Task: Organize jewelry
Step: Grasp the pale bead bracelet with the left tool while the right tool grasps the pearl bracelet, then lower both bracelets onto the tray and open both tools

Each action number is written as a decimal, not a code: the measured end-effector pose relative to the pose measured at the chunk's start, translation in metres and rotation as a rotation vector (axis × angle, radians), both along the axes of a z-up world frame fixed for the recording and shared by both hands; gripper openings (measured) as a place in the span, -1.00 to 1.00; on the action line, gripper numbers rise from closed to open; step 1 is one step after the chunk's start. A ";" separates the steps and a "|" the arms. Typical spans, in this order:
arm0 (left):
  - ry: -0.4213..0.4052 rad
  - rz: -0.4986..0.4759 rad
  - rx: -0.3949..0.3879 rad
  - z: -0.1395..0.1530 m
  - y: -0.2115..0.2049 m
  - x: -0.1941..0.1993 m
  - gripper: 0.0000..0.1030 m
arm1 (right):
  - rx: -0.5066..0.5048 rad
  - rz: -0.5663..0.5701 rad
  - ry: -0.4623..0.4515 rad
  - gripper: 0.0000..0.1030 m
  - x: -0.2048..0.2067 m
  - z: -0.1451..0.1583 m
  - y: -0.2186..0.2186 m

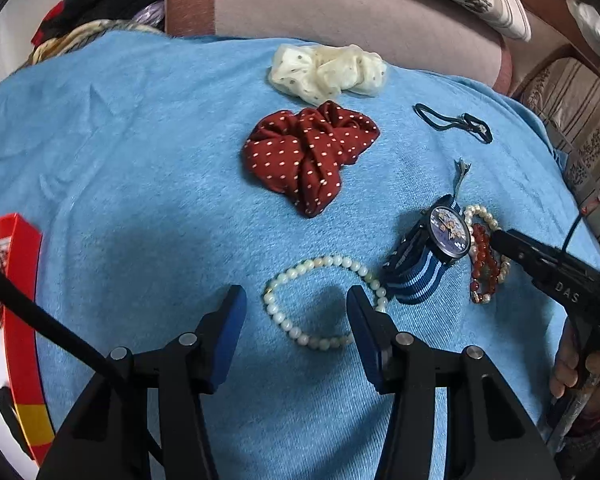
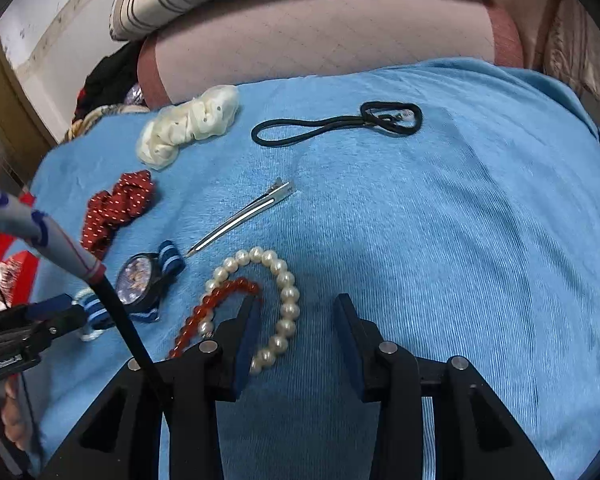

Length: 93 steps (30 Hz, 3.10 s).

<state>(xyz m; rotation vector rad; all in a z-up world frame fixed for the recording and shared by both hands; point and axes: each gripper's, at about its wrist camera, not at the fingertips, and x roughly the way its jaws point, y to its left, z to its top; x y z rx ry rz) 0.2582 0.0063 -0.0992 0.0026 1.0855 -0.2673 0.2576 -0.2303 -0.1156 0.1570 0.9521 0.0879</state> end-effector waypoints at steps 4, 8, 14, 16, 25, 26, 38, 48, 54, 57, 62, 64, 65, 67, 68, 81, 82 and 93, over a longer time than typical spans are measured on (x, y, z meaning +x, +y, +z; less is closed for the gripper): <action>-0.043 -0.024 0.105 -0.002 -0.015 -0.003 -0.70 | -0.091 0.022 -0.014 -0.67 0.002 -0.001 0.009; -0.023 -0.020 0.054 0.008 -0.010 -0.008 -0.90 | -0.017 -0.023 -0.017 -0.80 -0.010 0.011 -0.007; -0.062 0.005 0.027 0.039 0.004 -0.036 -0.90 | -0.015 -0.063 -0.094 -0.80 -0.053 0.046 -0.022; -0.081 0.019 0.018 0.053 0.012 -0.050 -0.90 | -0.031 -0.069 -0.127 -0.80 -0.069 0.062 -0.024; -0.135 0.056 -0.064 0.101 0.045 -0.106 -0.90 | -0.018 -0.041 -0.222 -0.80 -0.124 0.116 -0.016; -0.140 0.057 -0.069 0.105 0.048 -0.111 -0.90 | -0.012 -0.029 -0.231 -0.80 -0.130 0.122 -0.012; -0.205 0.148 -0.055 0.139 0.123 -0.165 -0.90 | 0.013 0.196 -0.266 -0.80 -0.150 0.148 0.087; -0.154 0.325 -0.028 0.123 0.235 -0.150 -0.90 | 0.053 0.422 -0.229 -0.80 -0.136 0.149 0.217; -0.099 0.394 -0.030 0.100 0.284 -0.122 -0.90 | 0.071 0.546 -0.162 -0.80 -0.121 0.131 0.303; -0.077 0.409 -0.006 0.087 0.298 -0.107 -0.90 | 0.095 0.602 -0.119 -0.80 -0.115 0.118 0.344; -0.053 0.430 0.024 0.070 0.316 -0.091 -0.90 | 0.163 0.660 -0.064 -0.80 -0.104 0.099 0.391; -0.043 0.438 0.033 0.063 0.323 -0.086 -0.90 | 0.178 0.655 -0.031 -0.80 -0.096 0.089 0.401; -0.037 0.444 0.035 0.060 0.326 -0.084 -0.90 | 0.192 0.646 0.002 -0.80 -0.091 0.079 0.403; -0.030 0.453 0.030 0.056 0.331 -0.081 -0.90 | 0.211 0.625 0.047 -0.80 -0.084 0.066 0.404; -0.028 0.455 0.027 0.055 0.333 -0.081 -0.90 | 0.210 0.614 0.063 -0.80 -0.081 0.058 0.402; -0.070 0.462 0.041 0.068 0.328 -0.088 -0.61 | 0.110 0.629 0.082 -0.78 -0.085 0.038 0.402; -0.078 0.463 0.044 0.071 0.326 -0.090 -0.59 | 0.100 0.635 0.075 -0.77 -0.086 0.039 0.404; -0.170 0.481 0.056 0.112 0.306 -0.130 -0.28 | 0.061 0.635 -0.052 -0.42 -0.115 0.074 0.377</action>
